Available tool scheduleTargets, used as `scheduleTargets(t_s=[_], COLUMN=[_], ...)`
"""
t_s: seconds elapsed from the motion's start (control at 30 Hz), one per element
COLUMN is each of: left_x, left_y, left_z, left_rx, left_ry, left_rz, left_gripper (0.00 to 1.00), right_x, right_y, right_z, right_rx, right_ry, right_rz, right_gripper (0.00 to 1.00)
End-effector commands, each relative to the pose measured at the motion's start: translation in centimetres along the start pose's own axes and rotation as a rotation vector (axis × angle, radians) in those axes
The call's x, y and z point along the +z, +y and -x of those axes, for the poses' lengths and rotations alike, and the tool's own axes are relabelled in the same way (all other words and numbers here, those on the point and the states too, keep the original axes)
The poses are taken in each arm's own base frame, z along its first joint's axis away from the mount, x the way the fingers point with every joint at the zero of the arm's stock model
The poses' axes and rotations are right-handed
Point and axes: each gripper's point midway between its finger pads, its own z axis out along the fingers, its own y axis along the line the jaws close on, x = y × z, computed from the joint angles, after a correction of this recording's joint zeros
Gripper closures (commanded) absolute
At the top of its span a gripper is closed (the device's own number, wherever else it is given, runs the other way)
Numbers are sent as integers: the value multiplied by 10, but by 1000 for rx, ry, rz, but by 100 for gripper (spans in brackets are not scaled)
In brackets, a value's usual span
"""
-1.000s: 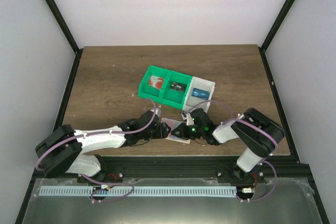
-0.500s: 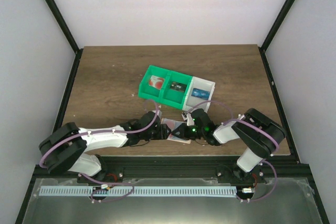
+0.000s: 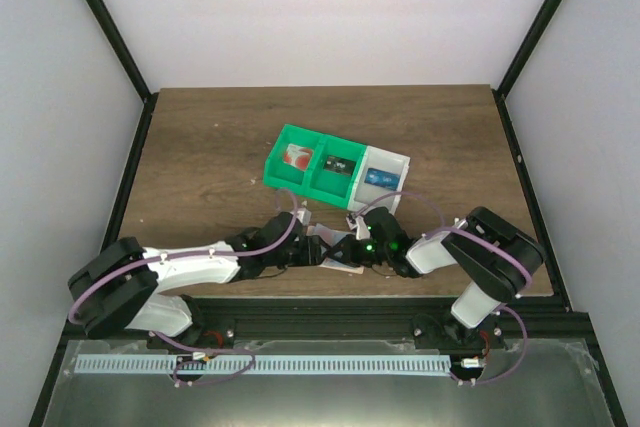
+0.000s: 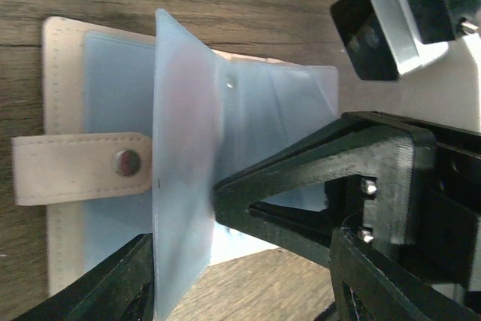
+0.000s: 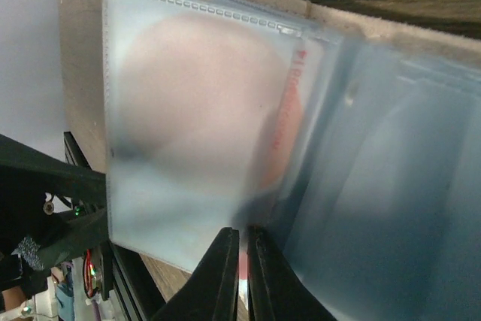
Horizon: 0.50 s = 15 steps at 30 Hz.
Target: Take the credit cards out of the card holder
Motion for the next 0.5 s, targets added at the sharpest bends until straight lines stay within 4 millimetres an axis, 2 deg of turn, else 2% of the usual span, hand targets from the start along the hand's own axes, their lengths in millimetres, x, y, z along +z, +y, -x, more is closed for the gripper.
scheduleTargets(t_s=[0.0,0.17,0.3,0.47], left_x=[-4,-6,-5,-9], left_y=[-25,-37,-44,-49], left_z=[3,7,6,8], left_rx=[8,13,16,10], left_ry=[-7,-15,-7,-33], left_rz=[-88,-130,-159,-204], left_gripper=[36,36,36,36], right_x=[-2,-7,-18,-29], right_y=[1,3,12,14], right_z=[-3,-2,4,10], right_rx=[-12,-32,-60,-81], right_ry=[-1,-23,-81,-145], right_rz=[2,5,28,14], right_gripper=[93,91,90,90])
